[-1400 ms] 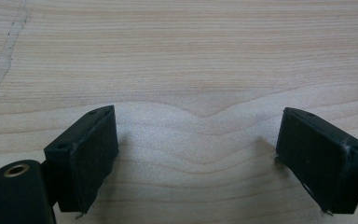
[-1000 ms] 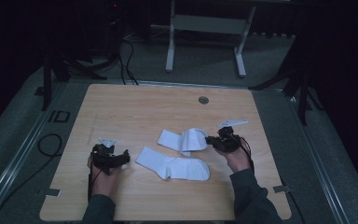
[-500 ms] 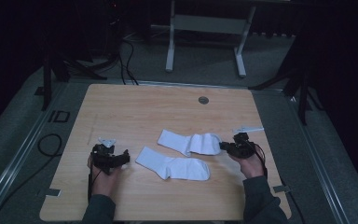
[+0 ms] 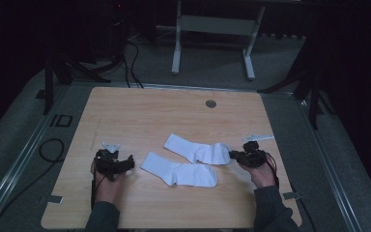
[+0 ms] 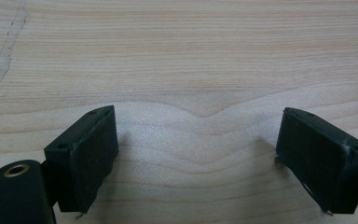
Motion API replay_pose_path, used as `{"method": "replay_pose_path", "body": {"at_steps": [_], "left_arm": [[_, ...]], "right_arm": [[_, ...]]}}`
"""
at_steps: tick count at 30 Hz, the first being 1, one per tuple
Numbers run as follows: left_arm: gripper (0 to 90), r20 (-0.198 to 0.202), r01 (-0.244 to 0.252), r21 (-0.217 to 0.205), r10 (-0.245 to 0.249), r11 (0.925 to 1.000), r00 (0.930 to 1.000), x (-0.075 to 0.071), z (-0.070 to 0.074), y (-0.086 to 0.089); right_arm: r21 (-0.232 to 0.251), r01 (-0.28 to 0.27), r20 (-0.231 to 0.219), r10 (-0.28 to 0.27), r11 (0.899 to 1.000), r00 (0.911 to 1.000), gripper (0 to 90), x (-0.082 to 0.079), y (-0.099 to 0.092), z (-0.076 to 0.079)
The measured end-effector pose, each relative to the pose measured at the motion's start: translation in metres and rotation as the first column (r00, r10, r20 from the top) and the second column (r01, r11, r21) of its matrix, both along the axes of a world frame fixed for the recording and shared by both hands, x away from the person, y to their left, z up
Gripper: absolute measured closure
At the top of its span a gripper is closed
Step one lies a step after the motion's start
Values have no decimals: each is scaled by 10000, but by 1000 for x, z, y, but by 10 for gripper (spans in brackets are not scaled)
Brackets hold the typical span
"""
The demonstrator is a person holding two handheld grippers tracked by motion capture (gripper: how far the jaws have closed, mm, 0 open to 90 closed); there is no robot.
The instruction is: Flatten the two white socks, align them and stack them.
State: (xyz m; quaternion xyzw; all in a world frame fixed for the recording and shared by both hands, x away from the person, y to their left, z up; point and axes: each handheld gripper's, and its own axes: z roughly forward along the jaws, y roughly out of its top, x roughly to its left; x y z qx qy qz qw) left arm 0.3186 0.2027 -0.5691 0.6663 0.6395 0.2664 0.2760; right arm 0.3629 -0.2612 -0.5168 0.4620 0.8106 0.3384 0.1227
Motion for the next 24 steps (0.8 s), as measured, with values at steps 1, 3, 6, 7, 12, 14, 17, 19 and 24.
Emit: {"method": "replay_pose_path", "body": {"at_steps": [1,3,6,7,12,14,17,19,24], "left_arm": [[127,3,-5,-17,5,10000,10000,0,0,0],[127,5,-7,-7,7,10000,10000,0,0,0],[127,6,-11,-22,11,10000,10000,0,0,0],[127,5,-10,-9,10,10000,10000,0,0,0],[127,11,-13,-22,13,10000,10000,0,0,0],[127,8,-9,-9,9,10000,10000,0,0,0],[127,5,-6,-5,6,10000,10000,0,0,0],[126,6,-6,-19,6,10000,10000,0,0,0],[127,-1,2,-9,-2,10000,10000,0,0,0]], "right_arm": [[0,0,0,0,10000,10000,861,0,0,0],[-989,204,172,-187,9949,9997,841,3,-2,-4],[-1184,298,193,-277,9925,9994,773,5,-4,-6],[-1117,471,225,-448,9926,9987,660,7,-8,-6],[-650,328,238,-313,9973,9992,595,9,-10,2],[-573,172,303,-155,9982,9994,582,10,-8,6],[-439,-55,319,69,9990,9995,567,12,-4,11],[-476,-596,266,610,9971,9978,548,13,4,16],[-800,-1496,220,1518,9855,9882,536,13,25,21]]}}
